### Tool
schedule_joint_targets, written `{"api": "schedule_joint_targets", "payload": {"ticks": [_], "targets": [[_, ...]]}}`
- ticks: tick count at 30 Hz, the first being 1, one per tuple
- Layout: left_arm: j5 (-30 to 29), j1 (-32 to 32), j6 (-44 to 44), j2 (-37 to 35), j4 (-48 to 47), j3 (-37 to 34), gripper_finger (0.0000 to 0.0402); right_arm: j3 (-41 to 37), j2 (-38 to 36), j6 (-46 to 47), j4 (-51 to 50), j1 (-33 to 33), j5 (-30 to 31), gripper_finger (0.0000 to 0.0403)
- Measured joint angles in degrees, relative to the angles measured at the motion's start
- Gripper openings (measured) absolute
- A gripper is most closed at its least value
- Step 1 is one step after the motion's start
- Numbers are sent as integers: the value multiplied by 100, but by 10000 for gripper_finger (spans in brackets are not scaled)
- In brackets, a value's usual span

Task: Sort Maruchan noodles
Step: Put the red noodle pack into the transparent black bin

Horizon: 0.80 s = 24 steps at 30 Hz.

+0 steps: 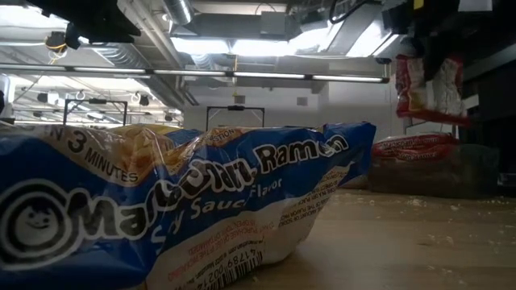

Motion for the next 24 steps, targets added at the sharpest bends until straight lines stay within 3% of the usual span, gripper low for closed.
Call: {"api": "schedule_joint_targets", "payload": {"ticks": [9,18,24], "targets": [[7,0,-9,0,-80,0,127,0,-6,-854,1,0,-89,56],[-15,0,-9,0,-118,0,127,0,-814,285,-10,83,-638,56],[-114,-2,-15,0,-117,0,127,3,-1332,290,-7,555,-636,56]]}}
